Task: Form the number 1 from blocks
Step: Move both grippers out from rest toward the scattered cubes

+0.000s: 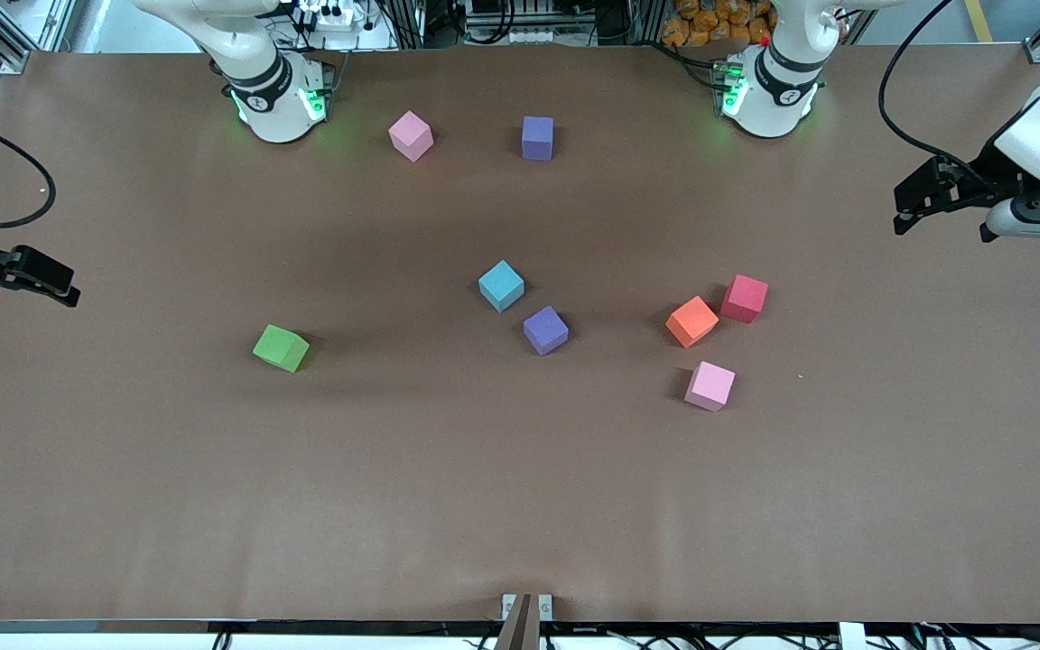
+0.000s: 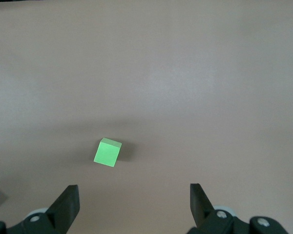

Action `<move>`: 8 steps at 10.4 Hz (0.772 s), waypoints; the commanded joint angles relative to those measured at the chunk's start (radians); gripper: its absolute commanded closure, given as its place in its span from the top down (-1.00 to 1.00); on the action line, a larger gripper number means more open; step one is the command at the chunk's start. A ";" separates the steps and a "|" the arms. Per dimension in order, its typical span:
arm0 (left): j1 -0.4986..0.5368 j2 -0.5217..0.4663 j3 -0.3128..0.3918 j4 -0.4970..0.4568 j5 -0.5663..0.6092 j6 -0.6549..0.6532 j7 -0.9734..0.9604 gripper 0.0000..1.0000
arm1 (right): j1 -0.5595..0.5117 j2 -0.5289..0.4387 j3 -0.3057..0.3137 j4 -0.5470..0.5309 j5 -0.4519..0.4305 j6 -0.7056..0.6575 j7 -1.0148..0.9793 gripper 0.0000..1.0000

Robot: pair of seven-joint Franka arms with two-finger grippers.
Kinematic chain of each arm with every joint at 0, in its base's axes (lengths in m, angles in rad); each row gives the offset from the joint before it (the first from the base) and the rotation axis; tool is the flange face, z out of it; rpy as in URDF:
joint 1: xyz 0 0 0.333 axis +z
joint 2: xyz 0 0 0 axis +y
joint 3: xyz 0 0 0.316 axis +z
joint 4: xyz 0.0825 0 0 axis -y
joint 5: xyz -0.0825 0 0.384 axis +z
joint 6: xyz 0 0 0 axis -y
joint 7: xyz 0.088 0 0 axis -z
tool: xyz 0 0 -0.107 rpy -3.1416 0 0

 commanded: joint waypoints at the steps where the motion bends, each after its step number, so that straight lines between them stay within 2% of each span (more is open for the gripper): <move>1: -0.007 -0.005 0.009 0.001 -0.011 -0.005 0.009 1.00 | -0.016 -0.007 0.006 0.003 0.011 -0.001 -0.002 1.00; 4: -0.010 0.024 0.002 -0.008 -0.027 -0.005 0.002 1.00 | -0.024 -0.008 0.006 0.007 0.011 -0.001 -0.002 1.00; 6: -0.039 0.040 -0.091 -0.066 -0.033 0.001 -0.142 1.00 | -0.024 -0.008 0.006 0.009 0.016 -0.001 -0.001 1.00; 8: -0.053 0.061 -0.219 -0.153 -0.040 0.061 -0.292 1.00 | -0.009 0.001 0.008 -0.022 0.019 0.009 0.001 1.00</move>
